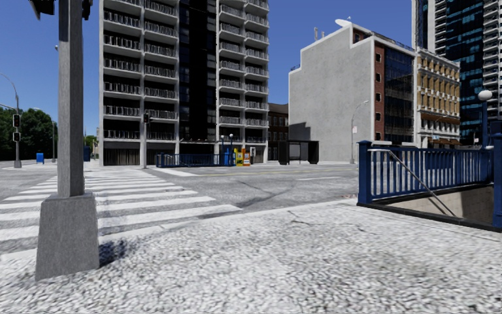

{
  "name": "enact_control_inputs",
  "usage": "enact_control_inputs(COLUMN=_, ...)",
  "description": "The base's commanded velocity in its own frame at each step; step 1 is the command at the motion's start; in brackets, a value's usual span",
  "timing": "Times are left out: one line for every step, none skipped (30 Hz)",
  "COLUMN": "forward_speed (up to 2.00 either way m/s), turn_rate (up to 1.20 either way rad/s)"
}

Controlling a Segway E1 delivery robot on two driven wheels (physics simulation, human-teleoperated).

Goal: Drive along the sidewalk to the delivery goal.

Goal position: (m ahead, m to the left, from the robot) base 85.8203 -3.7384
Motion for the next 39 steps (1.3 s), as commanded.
enact_control_inputs(forward_speed=1.54, turn_rate=0.17)
enact_control_inputs(forward_speed=1.54, turn_rate=0.17)
enact_control_inputs(forward_speed=1.54, turn_rate=0.17)
enact_control_inputs(forward_speed=1.54, turn_rate=0.17)
enact_control_inputs(forward_speed=1.54, turn_rate=0.17)
enact_control_inputs(forward_speed=1.54, turn_rate=0.17)
enact_control_inputs(forward_speed=1.54, turn_rate=0.17)
enact_control_inputs(forward_speed=1.54, turn_rate=0.17)
enact_control_inputs(forward_speed=1.54, turn_rate=0.17)
enact_control_inputs(forward_speed=1.54, turn_rate=0.18)
enact_control_inputs(forward_speed=1.54, turn_rate=0.21)
enact_control_inputs(forward_speed=1.54, turn_rate=0.23)
enact_control_inputs(forward_speed=1.54, turn_rate=0.27)
enact_control_inputs(forward_speed=1.54, turn_rate=0.27)
enact_control_inputs(forward_speed=1.54, turn_rate=0.31)
enact_control_inputs(forward_speed=1.54, turn_rate=0.37)
enact_control_inputs(forward_speed=1.54, turn_rate=0.39)
enact_control_inputs(forward_speed=1.54, turn_rate=0.39)
enact_control_inputs(forward_speed=1.54, turn_rate=0.42)
enact_control_inputs(forward_speed=1.54, turn_rate=0.45)
enact_control_inputs(forward_speed=1.54, turn_rate=0.47)
enact_control_inputs(forward_speed=1.54, turn_rate=0.47)
enact_control_inputs(forward_speed=1.54, turn_rate=0.51)
enact_control_inputs(forward_speed=1.54, turn_rate=0.52)
enact_control_inputs(forward_speed=1.54, turn_rate=0.54)
enact_control_inputs(forward_speed=1.54, turn_rate=0.54)
enact_control_inputs(forward_speed=1.54, turn_rate=0.55)
enact_control_inputs(forward_speed=1.54, turn_rate=0.56)
enact_control_inputs(forward_speed=1.54, turn_rate=0.59)
enact_control_inputs(forward_speed=1.54, turn_rate=0.59)
enact_control_inputs(forward_speed=1.54, turn_rate=0.6)
enact_control_inputs(forward_speed=1.54, turn_rate=0.6)
enact_control_inputs(forward_speed=1.54, turn_rate=0.6)
enact_control_inputs(forward_speed=1.54, turn_rate=0.6)
enact_control_inputs(forward_speed=1.54, turn_rate=0.6)
enact_control_inputs(forward_speed=1.54, turn_rate=0.6)
enact_control_inputs(forward_speed=1.54, turn_rate=0.6)
enact_control_inputs(forward_speed=1.54, turn_rate=0.6)
enact_control_inputs(forward_speed=1.54, turn_rate=0.6)
